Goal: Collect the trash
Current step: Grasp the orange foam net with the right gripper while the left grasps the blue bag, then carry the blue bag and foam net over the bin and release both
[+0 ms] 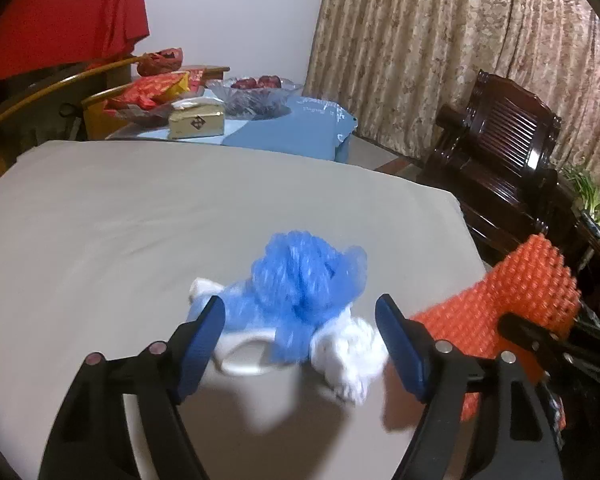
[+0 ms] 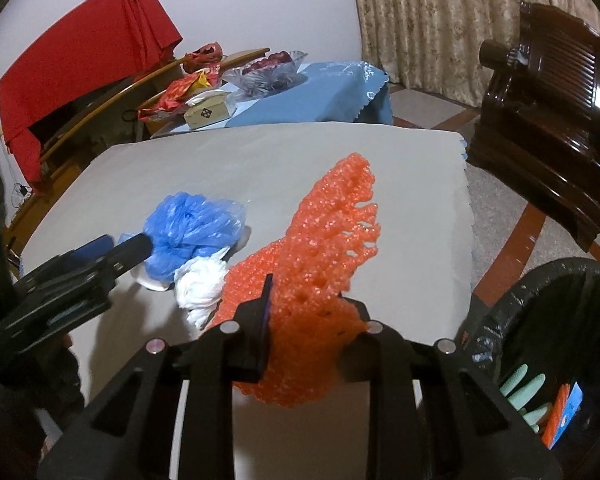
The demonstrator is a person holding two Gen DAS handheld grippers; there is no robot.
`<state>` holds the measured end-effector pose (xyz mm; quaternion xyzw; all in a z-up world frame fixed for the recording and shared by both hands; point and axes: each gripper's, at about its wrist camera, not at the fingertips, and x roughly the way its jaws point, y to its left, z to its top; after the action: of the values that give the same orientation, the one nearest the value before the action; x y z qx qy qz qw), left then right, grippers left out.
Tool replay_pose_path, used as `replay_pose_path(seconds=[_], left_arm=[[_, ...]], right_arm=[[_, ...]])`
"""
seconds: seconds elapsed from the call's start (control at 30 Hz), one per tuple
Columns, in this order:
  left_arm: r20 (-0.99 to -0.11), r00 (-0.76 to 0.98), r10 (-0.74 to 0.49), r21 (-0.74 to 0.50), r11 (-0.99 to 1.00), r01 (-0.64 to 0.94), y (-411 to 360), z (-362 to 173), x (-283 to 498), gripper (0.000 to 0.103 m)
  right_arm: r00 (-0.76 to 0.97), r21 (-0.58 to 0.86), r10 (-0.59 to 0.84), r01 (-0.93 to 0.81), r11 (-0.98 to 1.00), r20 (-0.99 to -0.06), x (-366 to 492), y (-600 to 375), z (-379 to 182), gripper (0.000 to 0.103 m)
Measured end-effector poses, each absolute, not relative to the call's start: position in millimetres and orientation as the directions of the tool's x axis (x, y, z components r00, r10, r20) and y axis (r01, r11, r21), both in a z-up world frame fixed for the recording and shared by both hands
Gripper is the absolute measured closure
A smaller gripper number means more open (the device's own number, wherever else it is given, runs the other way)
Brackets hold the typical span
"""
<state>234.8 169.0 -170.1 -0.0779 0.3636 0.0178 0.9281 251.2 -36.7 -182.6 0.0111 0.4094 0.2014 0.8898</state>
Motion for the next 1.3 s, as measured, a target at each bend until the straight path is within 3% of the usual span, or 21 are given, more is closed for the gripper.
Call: replay_pose_path(seconds=[0.23, 0.4, 0.57, 0.93, 1.3], left_arm=[[-0.722, 0.69, -0.047, -0.129, 0.989, -0.068, 167.3, -190.9, 272.7, 0.034], [-0.751, 0.656, -0.08, -0.151, 0.987, -0.052, 162.1, -207.5, 279.7, 0.06], [-0.731, 0.676, -0.087, -0.151, 0.988, -0.036, 157.6, -204.4, 274.2, 0.075], [-0.615, 0.781, -0.103, -0.185, 0.983, -0.016, 152.6, -144.9, 248.6, 0.077], [-0.566, 0.815, -0.126, -0.176, 0.984, 0.03, 129.7, -100.8, 219.2, 0.077]], right_arm=[[0.573, 0.198, 0.366, -0.335, 0.921, -0.734, 265.3, -37.6, -190.5, 0.079], [0.568, 0.192, 0.359, -0.333, 0.923, -0.741, 271.4, -39.9, -195.8, 0.079], [0.562, 0.199, 0.361, -0.329, 0.923, -0.744, 274.2, -39.4, -197.5, 0.079], [0.608, 0.194, 0.368, -0.333, 0.922, -0.703, 270.9, -49.1, -174.0, 0.079], [0.655, 0.195, 0.39, -0.352, 0.915, -0.647, 248.6, -66.3, -133.6, 0.079]])
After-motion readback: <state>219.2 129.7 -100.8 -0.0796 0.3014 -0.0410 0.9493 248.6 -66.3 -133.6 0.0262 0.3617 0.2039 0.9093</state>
